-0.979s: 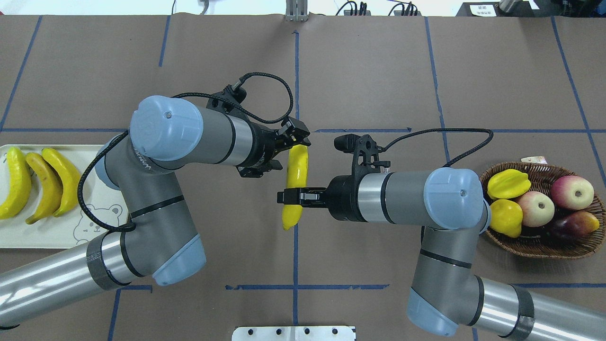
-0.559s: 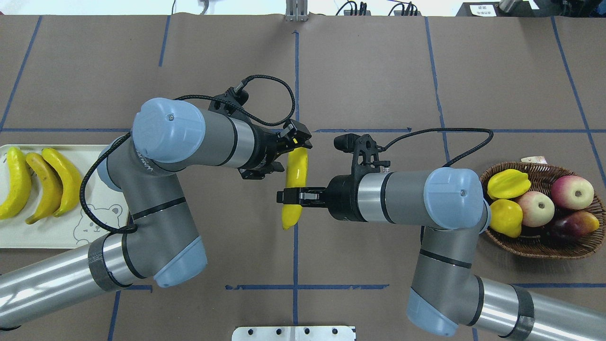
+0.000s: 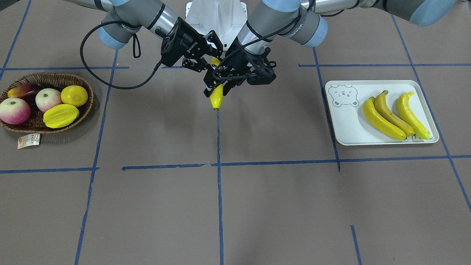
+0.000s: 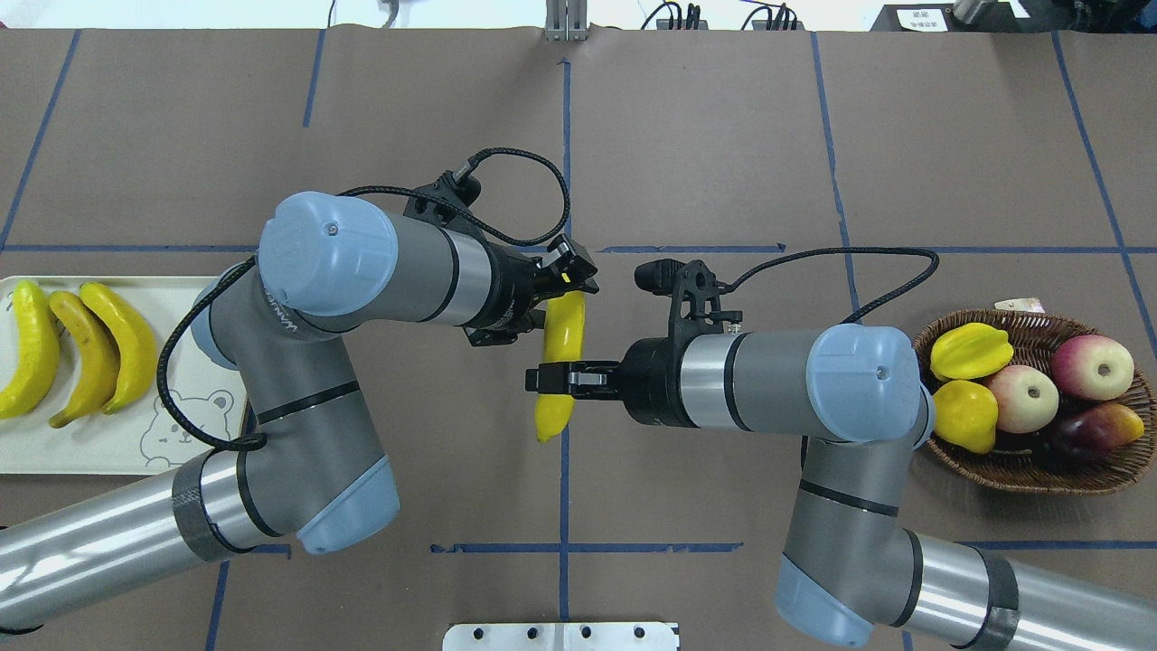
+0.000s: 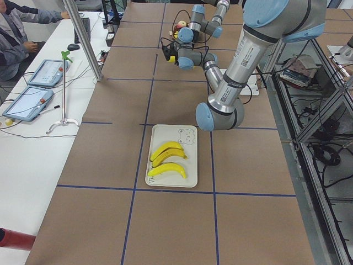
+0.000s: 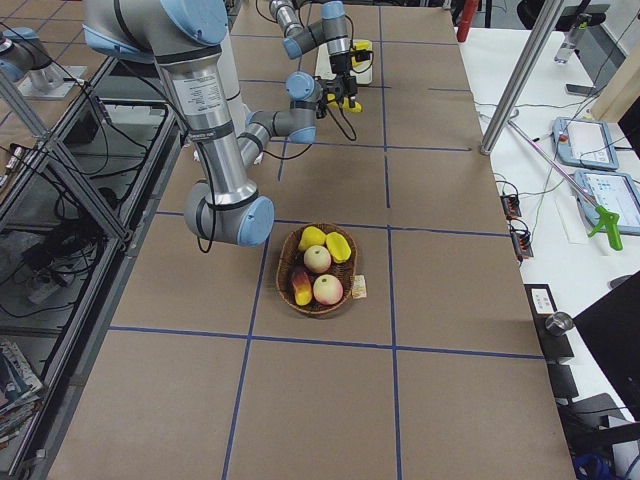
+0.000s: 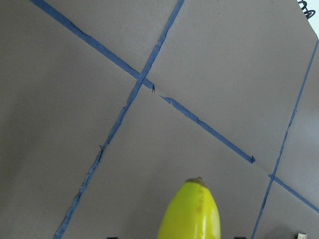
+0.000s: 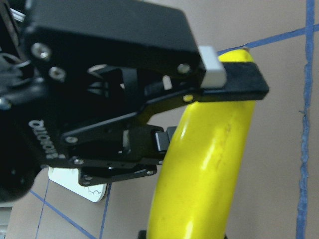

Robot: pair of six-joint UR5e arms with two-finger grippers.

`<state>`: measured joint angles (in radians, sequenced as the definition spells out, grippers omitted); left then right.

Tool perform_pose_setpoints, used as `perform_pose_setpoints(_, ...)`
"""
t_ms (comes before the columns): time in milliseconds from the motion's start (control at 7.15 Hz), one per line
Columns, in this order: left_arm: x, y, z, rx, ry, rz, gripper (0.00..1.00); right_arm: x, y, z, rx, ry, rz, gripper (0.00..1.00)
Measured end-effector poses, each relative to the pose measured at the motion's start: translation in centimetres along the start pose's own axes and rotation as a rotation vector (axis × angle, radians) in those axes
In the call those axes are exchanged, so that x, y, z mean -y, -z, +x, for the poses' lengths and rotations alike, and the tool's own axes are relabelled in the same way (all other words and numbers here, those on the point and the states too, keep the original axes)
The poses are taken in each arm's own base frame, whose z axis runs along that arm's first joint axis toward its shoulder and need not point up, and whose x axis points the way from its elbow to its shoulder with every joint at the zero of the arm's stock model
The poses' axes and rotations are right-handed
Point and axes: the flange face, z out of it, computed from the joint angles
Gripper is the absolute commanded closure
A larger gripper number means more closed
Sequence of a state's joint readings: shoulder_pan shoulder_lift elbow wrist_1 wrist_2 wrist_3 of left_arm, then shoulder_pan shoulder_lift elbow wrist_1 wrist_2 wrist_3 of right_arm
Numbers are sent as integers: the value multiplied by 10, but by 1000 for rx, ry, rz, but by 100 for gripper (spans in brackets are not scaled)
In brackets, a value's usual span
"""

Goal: Transfer all bananas from basket to plate

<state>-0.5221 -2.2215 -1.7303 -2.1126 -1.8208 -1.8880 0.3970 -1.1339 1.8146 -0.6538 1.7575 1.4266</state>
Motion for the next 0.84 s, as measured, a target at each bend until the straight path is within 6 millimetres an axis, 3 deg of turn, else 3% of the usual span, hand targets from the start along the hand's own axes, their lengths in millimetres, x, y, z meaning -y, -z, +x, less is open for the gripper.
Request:
perform_pose_setpoints(280, 0, 0, 0, -2, -3, -1, 93, -1, -1, -2, 1, -1, 4, 94)
perform_pose_setpoints(420, 0, 0, 0, -3, -6, -2, 100, -1, -1, -2, 2, -1, 4, 85)
perform_pose_setpoints(699, 1, 0, -1, -3, -46, -2, 100, -1, -2, -2, 2, -4, 4, 1)
perform_pose_setpoints(839, 2, 1, -1, -3, -63, 0, 100, -1, -2, -3, 2, -8, 3, 0)
